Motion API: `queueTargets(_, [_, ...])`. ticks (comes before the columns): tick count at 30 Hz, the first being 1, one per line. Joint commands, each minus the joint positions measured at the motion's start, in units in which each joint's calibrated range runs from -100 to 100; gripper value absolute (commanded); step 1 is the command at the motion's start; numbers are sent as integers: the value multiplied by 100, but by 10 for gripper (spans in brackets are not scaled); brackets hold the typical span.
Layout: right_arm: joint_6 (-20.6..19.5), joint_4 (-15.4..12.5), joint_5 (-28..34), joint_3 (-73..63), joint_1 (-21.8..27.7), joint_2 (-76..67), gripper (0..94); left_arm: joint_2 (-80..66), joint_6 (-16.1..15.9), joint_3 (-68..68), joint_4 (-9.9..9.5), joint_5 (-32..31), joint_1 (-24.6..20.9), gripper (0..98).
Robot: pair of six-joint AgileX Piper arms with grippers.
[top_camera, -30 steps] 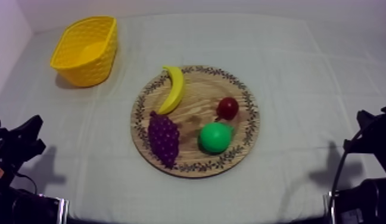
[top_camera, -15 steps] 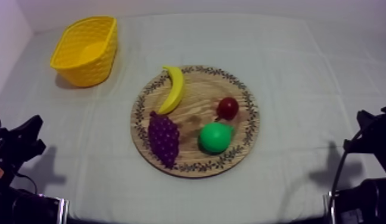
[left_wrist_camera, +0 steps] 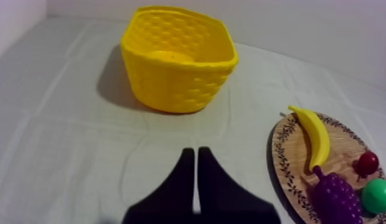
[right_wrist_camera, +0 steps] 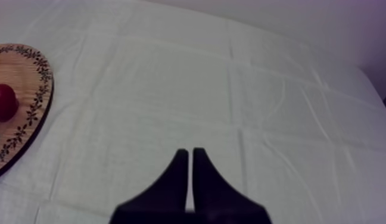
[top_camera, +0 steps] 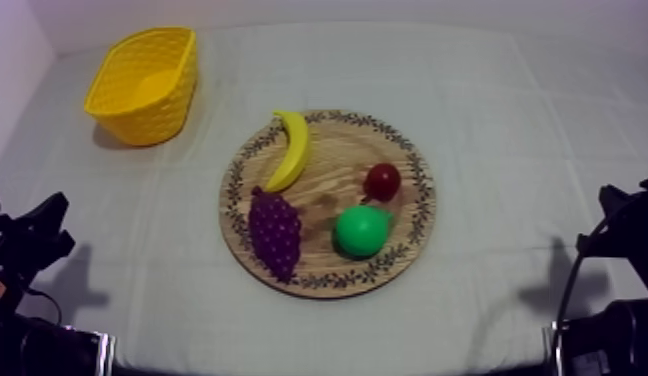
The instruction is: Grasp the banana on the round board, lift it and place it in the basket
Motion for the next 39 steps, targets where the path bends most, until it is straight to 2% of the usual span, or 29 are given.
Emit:
queueTargets(1, [2, 1, 1, 5, 3, -5, 4, 0, -8, 3, -3, -6, 2, 1])
queueTargets(13, [2, 1, 1, 5, 3, -5, 4, 5, -99, 6, -1, -34, 41, 1])
queueTargets(23, [2, 1, 1, 5, 3, -5, 4, 734, -98, -189, -23, -814, 155, 2])
queueTargets(28, [2, 1, 1, 5, 3, -5, 4, 1719, -168, -959, -30, -1033, 314, 2])
queueTargets(39, [2, 1, 1, 5, 3, -5, 4, 4508, -189, -3410, -57, -1082, 800, 3])
